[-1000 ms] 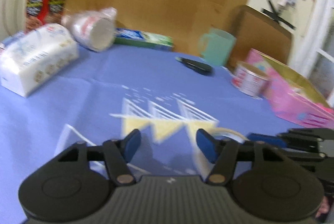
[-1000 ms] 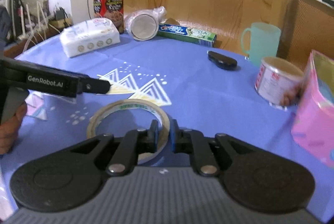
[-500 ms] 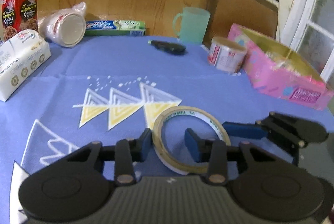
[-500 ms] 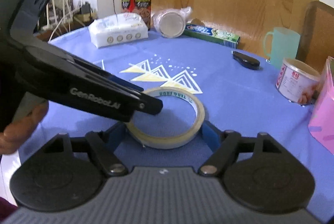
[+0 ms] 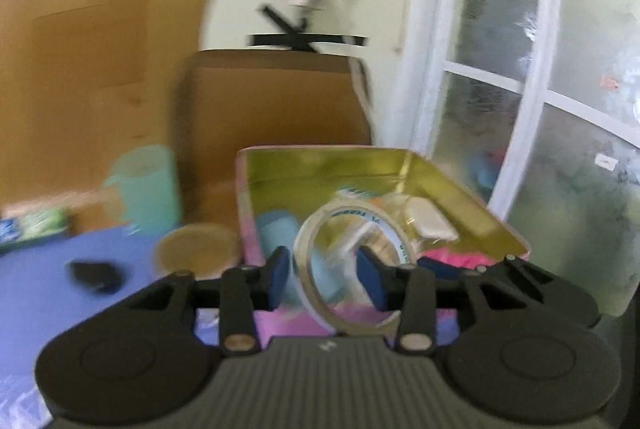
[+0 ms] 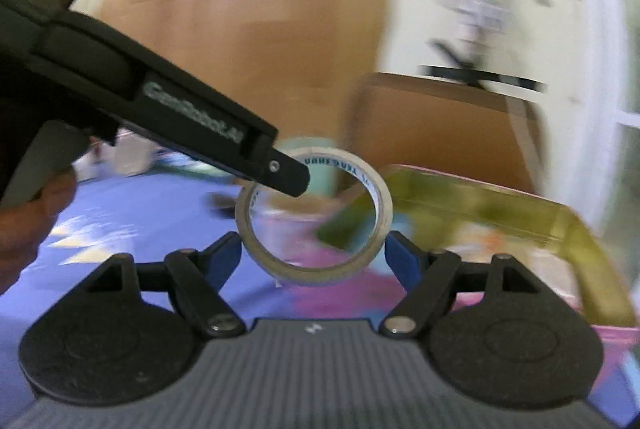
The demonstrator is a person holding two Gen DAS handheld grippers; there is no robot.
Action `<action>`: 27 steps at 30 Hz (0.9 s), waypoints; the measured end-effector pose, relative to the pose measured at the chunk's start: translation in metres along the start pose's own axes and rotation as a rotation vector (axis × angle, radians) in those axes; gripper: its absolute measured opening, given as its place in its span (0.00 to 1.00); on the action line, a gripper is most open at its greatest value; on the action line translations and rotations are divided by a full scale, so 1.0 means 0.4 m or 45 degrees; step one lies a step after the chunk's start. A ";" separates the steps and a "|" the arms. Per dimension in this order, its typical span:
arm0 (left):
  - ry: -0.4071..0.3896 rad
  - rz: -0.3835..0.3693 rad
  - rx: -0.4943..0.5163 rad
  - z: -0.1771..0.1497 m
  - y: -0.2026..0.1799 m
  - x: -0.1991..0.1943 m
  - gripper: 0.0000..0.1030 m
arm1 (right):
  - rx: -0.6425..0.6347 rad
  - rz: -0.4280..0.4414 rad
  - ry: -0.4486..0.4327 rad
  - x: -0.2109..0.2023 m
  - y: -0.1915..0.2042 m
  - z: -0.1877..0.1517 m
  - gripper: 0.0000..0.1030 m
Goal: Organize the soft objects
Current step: 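Carry the tape roll into the pink tin and release it, then move the right gripper to the black eyeglass case and grasp it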
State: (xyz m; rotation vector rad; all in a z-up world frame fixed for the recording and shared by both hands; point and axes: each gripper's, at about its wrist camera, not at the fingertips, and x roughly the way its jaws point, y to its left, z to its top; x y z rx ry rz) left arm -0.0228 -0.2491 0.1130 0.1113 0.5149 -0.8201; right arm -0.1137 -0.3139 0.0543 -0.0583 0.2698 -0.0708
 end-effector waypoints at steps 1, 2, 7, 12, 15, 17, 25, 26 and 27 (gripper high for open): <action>-0.008 0.022 0.012 0.008 -0.017 0.022 0.50 | 0.027 -0.061 0.004 0.019 -0.033 0.003 0.78; -0.018 0.062 0.020 0.014 -0.032 0.046 0.57 | 0.052 -0.125 0.015 0.045 -0.064 0.005 0.79; 0.008 0.132 -0.032 -0.015 -0.007 0.068 0.60 | 0.123 -0.349 0.151 0.152 -0.180 -0.014 0.84; -0.013 0.265 -0.054 -0.084 0.105 0.000 0.68 | 0.257 -0.290 0.045 0.095 -0.193 -0.020 0.84; 0.021 0.381 -0.114 -0.146 0.217 -0.041 0.68 | 0.238 -0.241 -0.031 0.076 -0.159 -0.001 0.84; 0.059 0.485 -0.146 -0.186 0.294 -0.059 0.68 | 0.224 -0.175 -0.065 0.083 -0.120 0.030 0.84; 0.174 0.851 -0.321 -0.334 0.575 -0.151 0.69 | 0.079 0.364 0.139 0.218 0.146 0.097 0.53; 0.139 0.802 -0.402 -0.339 0.599 -0.175 0.69 | 0.052 0.412 0.195 0.270 0.180 0.105 0.51; 0.088 0.776 -0.452 -0.343 0.612 -0.192 0.70 | 0.024 0.434 0.240 0.315 0.207 0.112 0.51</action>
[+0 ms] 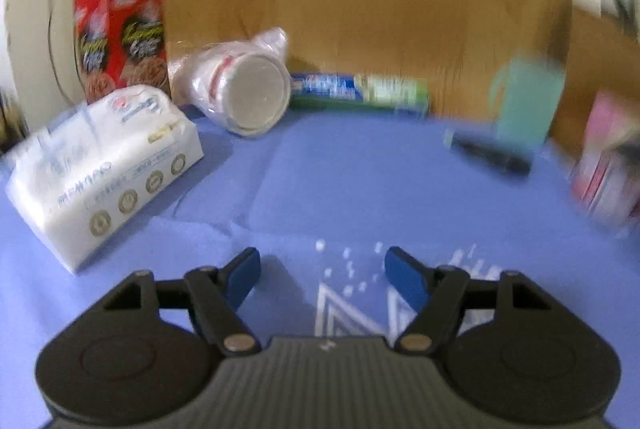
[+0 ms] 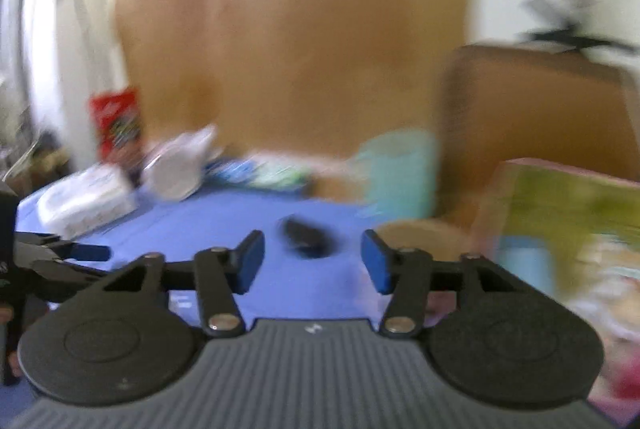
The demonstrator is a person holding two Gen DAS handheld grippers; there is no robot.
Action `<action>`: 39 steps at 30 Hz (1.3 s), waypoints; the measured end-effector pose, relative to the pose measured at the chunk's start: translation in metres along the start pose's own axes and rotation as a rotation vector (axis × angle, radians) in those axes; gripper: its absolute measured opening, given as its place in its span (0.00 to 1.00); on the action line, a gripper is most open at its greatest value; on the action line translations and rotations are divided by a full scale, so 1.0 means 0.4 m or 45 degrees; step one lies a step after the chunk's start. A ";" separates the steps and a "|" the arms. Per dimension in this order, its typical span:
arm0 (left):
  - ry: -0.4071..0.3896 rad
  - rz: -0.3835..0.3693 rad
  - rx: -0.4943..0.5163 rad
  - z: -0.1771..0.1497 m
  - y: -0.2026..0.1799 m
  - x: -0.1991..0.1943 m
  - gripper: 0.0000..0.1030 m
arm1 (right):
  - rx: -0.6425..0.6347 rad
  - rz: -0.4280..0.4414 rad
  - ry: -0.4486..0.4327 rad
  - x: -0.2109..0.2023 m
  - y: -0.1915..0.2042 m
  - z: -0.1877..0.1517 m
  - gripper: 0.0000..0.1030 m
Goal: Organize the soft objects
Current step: 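Move the right gripper to the black eyeglass case and grasp it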
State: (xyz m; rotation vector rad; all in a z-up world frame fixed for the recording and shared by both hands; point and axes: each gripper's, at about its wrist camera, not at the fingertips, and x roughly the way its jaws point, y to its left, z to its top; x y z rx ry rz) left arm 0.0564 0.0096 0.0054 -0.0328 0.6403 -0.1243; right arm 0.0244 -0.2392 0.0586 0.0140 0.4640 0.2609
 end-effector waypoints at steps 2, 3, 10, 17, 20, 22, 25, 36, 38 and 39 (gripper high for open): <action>0.003 0.016 -0.022 0.001 0.006 0.003 0.70 | -0.055 -0.024 0.125 0.132 0.013 0.041 0.53; -0.001 0.018 -0.012 0.001 0.003 0.001 0.70 | -0.067 -0.063 0.170 0.184 0.006 0.058 0.54; -0.019 -0.025 0.019 -0.002 -0.004 -0.001 0.70 | -0.059 -0.153 0.471 0.403 -0.010 0.075 0.75; -0.027 -0.035 0.014 -0.002 -0.009 0.003 0.71 | -0.035 0.020 0.418 0.285 0.049 0.014 0.51; -0.016 -0.042 0.009 -0.001 -0.007 0.007 0.73 | -0.086 0.066 0.355 0.193 0.087 -0.037 0.51; 0.000 -0.048 0.014 0.000 -0.009 0.011 0.75 | -0.106 0.094 0.319 0.131 0.120 -0.071 0.51; 0.022 -0.038 0.045 0.001 -0.020 0.015 0.80 | -0.132 0.120 0.261 0.028 0.141 -0.129 0.51; 0.058 -0.017 0.108 -0.003 -0.045 0.021 0.86 | -0.015 0.209 0.164 -0.034 0.108 -0.172 0.55; 0.062 0.018 0.104 -0.001 -0.047 0.023 0.86 | 0.033 0.248 0.159 -0.035 0.093 -0.172 0.55; 0.063 0.032 0.103 -0.001 -0.047 0.024 0.87 | 0.073 0.275 0.154 -0.050 0.082 -0.178 0.55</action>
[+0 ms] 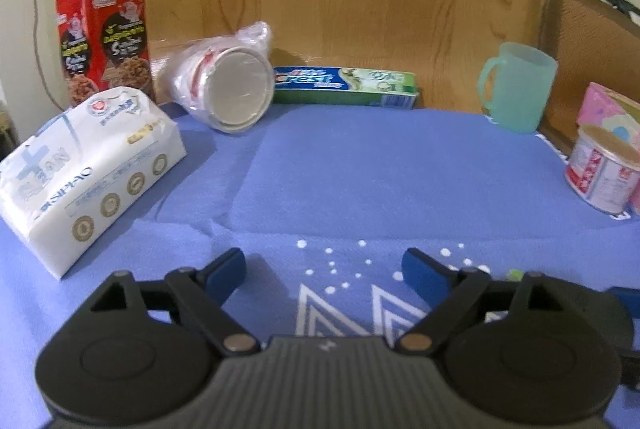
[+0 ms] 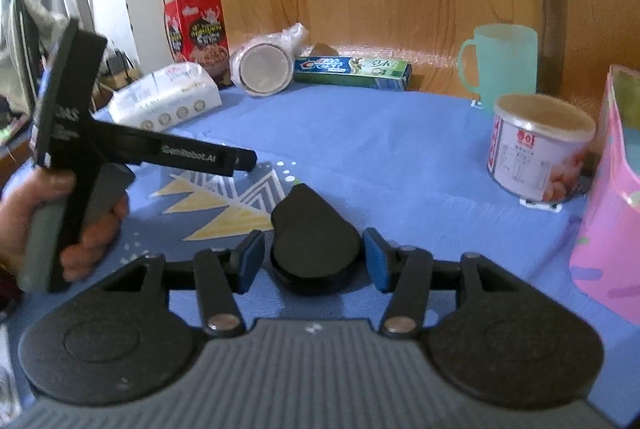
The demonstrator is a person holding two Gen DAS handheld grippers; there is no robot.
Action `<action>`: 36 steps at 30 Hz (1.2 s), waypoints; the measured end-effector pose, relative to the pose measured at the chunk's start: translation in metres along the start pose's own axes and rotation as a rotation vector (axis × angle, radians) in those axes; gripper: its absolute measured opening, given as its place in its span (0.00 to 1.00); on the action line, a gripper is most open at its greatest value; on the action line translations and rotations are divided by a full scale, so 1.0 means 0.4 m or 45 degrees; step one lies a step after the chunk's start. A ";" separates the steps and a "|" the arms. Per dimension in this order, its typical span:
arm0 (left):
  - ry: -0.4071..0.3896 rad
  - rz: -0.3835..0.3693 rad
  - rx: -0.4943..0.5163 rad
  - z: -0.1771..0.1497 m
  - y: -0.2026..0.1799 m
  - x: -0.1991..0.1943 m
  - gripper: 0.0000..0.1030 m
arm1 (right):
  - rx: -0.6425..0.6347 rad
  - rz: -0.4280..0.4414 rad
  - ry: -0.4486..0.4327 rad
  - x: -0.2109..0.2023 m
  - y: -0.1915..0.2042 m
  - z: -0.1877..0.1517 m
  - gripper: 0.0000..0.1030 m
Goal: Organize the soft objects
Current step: 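Move the right gripper to the black eyeglass case and grasp it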
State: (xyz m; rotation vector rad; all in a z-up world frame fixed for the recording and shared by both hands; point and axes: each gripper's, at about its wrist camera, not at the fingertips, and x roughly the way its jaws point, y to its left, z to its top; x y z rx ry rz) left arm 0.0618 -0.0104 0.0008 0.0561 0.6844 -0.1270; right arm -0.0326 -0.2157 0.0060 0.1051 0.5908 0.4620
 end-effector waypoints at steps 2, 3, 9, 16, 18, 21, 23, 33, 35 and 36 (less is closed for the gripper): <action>0.010 0.016 -0.008 0.002 0.003 0.003 0.90 | 0.058 0.035 -0.011 -0.009 -0.014 -0.003 0.55; 0.016 0.022 -0.011 0.004 0.004 0.005 0.92 | 0.073 0.045 -0.014 -0.010 -0.017 -0.004 0.55; 0.031 0.048 -0.024 0.008 0.008 0.009 0.97 | 0.058 0.071 -0.010 -0.011 -0.012 -0.004 0.56; 0.037 0.054 -0.031 0.009 0.009 0.011 0.99 | 0.059 0.078 -0.007 -0.010 -0.017 -0.003 0.56; 0.038 0.056 -0.031 0.009 0.009 0.011 0.99 | 0.060 0.079 -0.007 -0.010 -0.018 -0.003 0.56; 0.039 0.051 -0.032 0.010 0.010 0.011 0.99 | 0.059 0.079 -0.006 -0.009 -0.017 -0.003 0.56; 0.038 0.048 -0.033 0.010 0.010 0.010 0.99 | 0.055 0.077 -0.003 -0.007 -0.015 -0.004 0.56; 0.030 0.031 -0.036 0.008 0.009 0.002 0.99 | 0.055 0.060 -0.001 -0.006 -0.016 -0.004 0.57; 0.031 0.031 -0.035 0.009 0.009 0.002 0.99 | 0.050 0.062 0.001 -0.005 -0.015 -0.004 0.59; 0.032 0.031 -0.034 0.009 0.008 0.003 0.99 | 0.045 0.062 0.002 -0.005 -0.015 -0.003 0.60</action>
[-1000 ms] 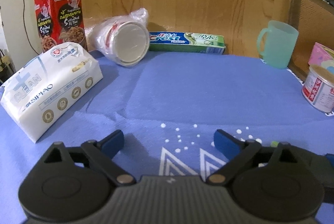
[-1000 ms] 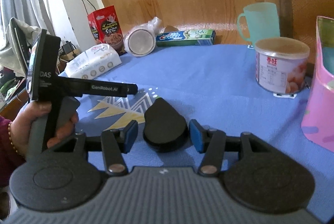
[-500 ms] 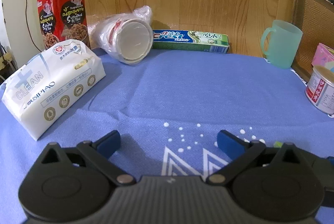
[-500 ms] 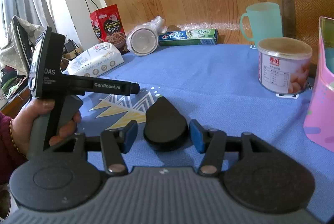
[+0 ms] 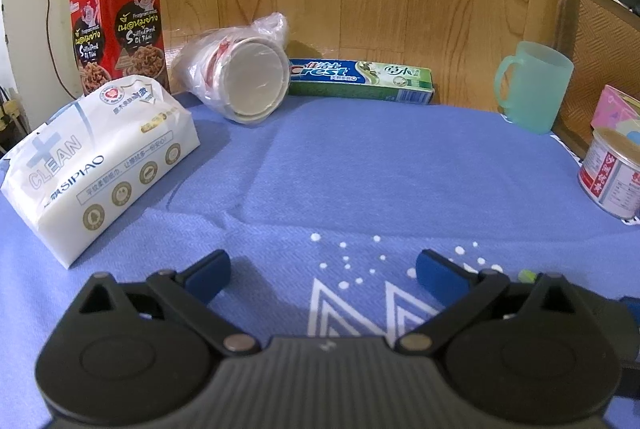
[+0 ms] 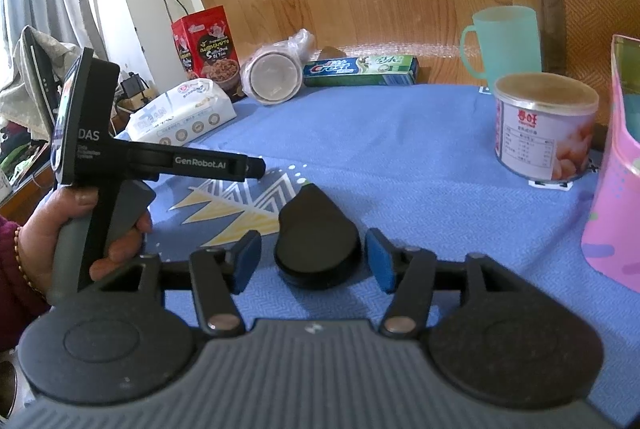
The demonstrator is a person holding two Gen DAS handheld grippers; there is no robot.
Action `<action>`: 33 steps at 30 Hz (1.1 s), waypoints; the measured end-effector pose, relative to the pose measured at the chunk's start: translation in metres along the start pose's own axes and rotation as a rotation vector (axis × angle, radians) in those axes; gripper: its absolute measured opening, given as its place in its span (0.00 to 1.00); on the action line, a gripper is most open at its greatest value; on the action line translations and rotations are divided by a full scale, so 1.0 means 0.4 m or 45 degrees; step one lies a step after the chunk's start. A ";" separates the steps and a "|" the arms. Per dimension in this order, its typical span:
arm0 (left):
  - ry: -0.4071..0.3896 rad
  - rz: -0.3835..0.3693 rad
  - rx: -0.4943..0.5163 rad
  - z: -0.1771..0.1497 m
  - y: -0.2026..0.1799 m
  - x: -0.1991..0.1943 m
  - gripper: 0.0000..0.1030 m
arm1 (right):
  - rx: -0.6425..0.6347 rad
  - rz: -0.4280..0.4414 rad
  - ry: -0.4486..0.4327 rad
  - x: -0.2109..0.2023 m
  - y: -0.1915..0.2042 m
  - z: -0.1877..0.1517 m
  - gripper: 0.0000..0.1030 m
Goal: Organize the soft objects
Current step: 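Move the right gripper to the black eyeglass case and grasp it, then carry the eyeglass case into the pink tin and release it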
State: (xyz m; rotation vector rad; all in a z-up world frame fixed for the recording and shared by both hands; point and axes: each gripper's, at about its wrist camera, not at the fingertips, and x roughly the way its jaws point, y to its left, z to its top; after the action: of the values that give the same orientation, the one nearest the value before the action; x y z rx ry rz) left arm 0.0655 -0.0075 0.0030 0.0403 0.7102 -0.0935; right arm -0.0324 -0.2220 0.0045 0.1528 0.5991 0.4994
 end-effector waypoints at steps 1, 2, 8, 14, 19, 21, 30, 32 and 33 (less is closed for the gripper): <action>0.000 0.001 0.002 0.000 -0.001 0.000 0.99 | -0.006 0.000 0.002 0.001 0.001 0.000 0.61; 0.000 -0.001 0.004 -0.001 -0.002 0.000 0.99 | -0.012 0.000 0.003 0.002 0.002 0.001 0.62; -0.004 -0.021 0.027 -0.011 -0.003 -0.014 0.99 | -0.049 -0.005 0.017 0.007 0.012 0.004 0.68; -0.012 -0.197 -0.067 -0.075 0.005 -0.112 0.98 | -0.194 -0.065 0.038 -0.034 0.048 -0.033 0.74; 0.058 -0.481 -0.193 -0.102 -0.028 -0.181 0.92 | -0.147 -0.048 0.031 -0.033 0.035 -0.026 0.77; 0.093 -0.546 -0.225 -0.086 -0.047 -0.176 0.89 | -0.180 -0.064 0.044 -0.023 0.049 -0.022 0.82; 0.184 -0.585 -0.215 -0.031 -0.157 -0.093 0.45 | -0.222 -0.132 0.043 0.022 0.046 0.013 0.50; 0.161 -0.609 -0.209 -0.021 -0.177 -0.116 0.44 | -0.220 -0.164 -0.008 -0.011 0.046 -0.001 0.50; 0.132 -0.627 -0.187 -0.012 -0.194 -0.134 0.44 | -0.220 -0.185 -0.048 -0.032 0.047 -0.004 0.50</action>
State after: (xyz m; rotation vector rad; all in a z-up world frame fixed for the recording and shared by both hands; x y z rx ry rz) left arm 0.0140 -0.0804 0.0339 -0.2739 0.8178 -0.5130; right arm -0.0502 -0.2120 0.0149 -0.0447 0.5232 0.4042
